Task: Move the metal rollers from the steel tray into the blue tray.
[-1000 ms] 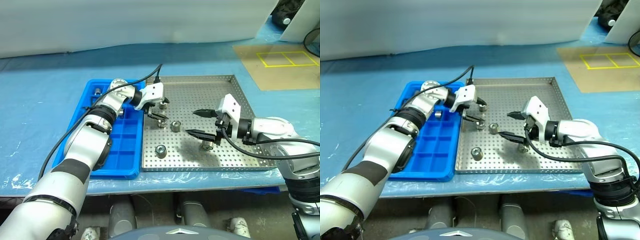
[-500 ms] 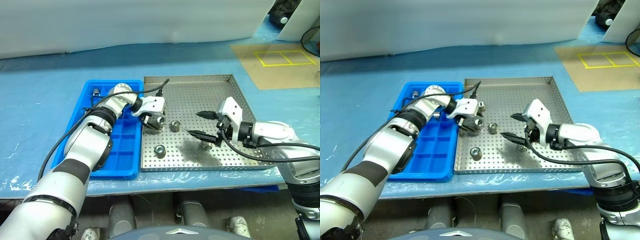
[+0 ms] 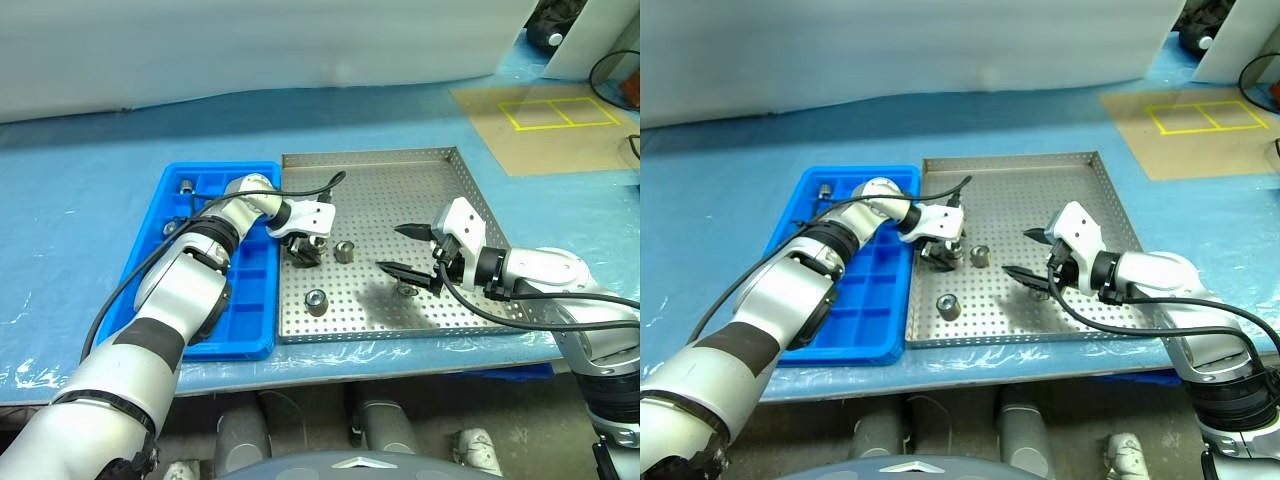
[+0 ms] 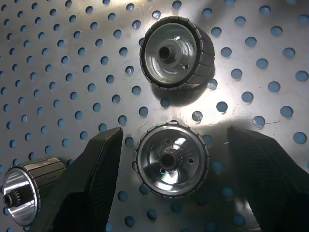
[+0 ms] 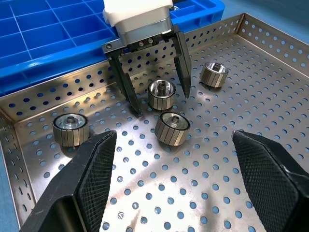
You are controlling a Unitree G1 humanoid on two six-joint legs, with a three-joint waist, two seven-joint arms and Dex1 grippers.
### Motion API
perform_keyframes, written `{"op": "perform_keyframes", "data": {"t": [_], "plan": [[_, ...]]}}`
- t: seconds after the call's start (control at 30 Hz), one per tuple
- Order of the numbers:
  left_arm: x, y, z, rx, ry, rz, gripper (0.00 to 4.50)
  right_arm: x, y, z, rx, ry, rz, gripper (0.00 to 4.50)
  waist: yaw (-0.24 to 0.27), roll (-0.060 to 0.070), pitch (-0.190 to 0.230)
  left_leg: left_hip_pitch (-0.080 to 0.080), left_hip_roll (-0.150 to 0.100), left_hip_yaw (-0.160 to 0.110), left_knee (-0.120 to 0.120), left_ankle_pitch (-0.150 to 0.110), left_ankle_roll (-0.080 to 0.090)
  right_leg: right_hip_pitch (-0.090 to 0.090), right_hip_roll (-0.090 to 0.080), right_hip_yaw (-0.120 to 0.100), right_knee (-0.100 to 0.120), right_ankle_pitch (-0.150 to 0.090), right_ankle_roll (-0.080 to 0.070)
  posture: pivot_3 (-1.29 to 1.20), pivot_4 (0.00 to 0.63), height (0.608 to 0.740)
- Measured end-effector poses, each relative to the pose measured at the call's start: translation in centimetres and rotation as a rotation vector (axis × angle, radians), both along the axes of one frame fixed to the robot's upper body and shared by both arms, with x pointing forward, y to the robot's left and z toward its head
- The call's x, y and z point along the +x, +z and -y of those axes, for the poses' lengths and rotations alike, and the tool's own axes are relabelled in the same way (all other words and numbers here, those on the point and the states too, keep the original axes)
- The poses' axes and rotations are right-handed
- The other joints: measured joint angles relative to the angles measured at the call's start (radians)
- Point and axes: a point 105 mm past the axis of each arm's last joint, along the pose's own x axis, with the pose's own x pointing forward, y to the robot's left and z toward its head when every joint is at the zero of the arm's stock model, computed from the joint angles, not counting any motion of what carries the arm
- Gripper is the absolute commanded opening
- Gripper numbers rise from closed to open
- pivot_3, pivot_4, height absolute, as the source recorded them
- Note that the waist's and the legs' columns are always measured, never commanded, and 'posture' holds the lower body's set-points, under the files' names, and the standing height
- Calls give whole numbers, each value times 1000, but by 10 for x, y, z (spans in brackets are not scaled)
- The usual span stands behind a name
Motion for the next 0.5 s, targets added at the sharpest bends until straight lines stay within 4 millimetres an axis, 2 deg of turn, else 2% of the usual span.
{"op": "perform_keyframes", "data": {"t": [0.13,0.23,0.3,0.4,0.5], "plan": [[0,0,-1,-1,5,-9,3664,1,0,0,-1,-5,6,3934,0,0,0,0,0,0,0,0,0,0,0,0,0,0,0,-487,150,740],[-2,-1,-1,-3,-3,-28,3023,1,1,0,-2,-5,14,3960,-1,0,0,0,0,0,0,0,0,0,0,0,-1,0,0,-482,150,740],[-3,-2,-1,3,-8,-34,2423,2,2,1,-4,-8,17,3960,-1,0,0,0,0,0,-1,0,0,0,0,0,-1,0,-1,-480,150,740],[-2,-2,0,-8,10,-33,2423,3,3,1,-6,-8,28,3960,-1,0,0,0,1,0,-1,0,0,0,0,0,0,0,0,-477,150,740],[-4,-2,-1,-15,3,-53,1867,3,3,0,-5,-7,30,3960,-1,0,0,0,1,0,0,0,0,-1,0,0,-1,-1,1,-471,150,740]]}}
